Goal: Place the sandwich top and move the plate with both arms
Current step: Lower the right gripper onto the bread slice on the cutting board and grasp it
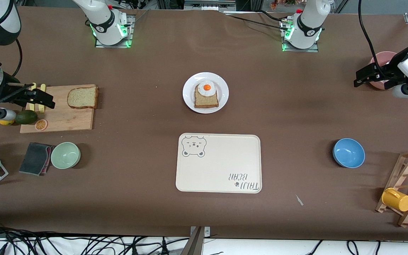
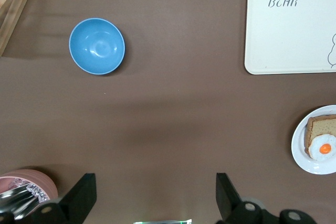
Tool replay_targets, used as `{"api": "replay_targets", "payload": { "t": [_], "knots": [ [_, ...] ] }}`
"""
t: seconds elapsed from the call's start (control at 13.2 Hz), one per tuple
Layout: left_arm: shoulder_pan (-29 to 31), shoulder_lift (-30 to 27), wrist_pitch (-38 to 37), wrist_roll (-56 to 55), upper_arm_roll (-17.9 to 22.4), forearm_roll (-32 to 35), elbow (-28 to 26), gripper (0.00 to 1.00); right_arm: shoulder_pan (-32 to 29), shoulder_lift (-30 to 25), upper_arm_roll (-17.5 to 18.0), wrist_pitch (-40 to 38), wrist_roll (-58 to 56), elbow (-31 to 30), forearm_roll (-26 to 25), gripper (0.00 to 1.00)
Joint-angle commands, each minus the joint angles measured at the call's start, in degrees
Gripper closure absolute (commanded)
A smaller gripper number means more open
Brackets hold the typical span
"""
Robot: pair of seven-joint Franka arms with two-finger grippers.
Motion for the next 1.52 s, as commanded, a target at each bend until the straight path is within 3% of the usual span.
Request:
{"api": "replay_targets", "payload": {
  "t": [0.0,0.15,0.3,0.53,0.68,0.84,1.14,1.22,1.44],
  "knots": [
    [0.21,0.25,-1.37,-0.60,-0.15,-1.41,1.42,0.00,-0.85,-1.25,1.14,0.16,-0.62,-1.23,0.68,0.00],
    [0.12,0.25,-1.37,-0.60,-0.15,-1.41,1.42,0.00,-0.85,-1.34,1.14,0.07,-0.10,-1.84,0.59,0.00],
    [0.21,0.25,-1.46,-0.60,-0.50,-1.41,1.42,0.00,-0.85,-1.42,1.23,0.33,-0.18,-6.48,0.33,0.00],
    [0.21,0.25,-1.81,-0.60,-0.67,-1.41,1.42,0.00,-0.85,-1.78,3.69,0.86,0.43,-9.65,-4.67,0.00],
    [0.21,0.25,-1.81,-0.60,-0.67,-1.41,1.42,0.00,-0.85,-1.69,4.91,9.85,1.04,-17.26,-7.22,0.00],
    [0.21,0.16,-1.90,-0.60,-0.67,-1.41,1.42,0.00,-0.85,-2.04,6.23,28.72,5.68,-31.22,-9.33,0.00],
    [0.21,0.16,-1.81,-0.60,-0.67,-1.41,1.42,0.00,-0.85,-1.86,6.76,33.55,15.86,-41.11,-12.06,0.00],
    [0.21,0.25,-1.81,-0.60,-0.76,-1.41,1.42,0.00,-0.76,-1.69,8.33,33.99,19.03,-42.87,-14.07,0.00],
    [0.21,0.16,-1.90,-0.60,-0.76,-1.41,1.42,0.00,-0.85,4.52,8.96,36.02,27.65,-45.61,-31.00,0.00]
  ]
}}
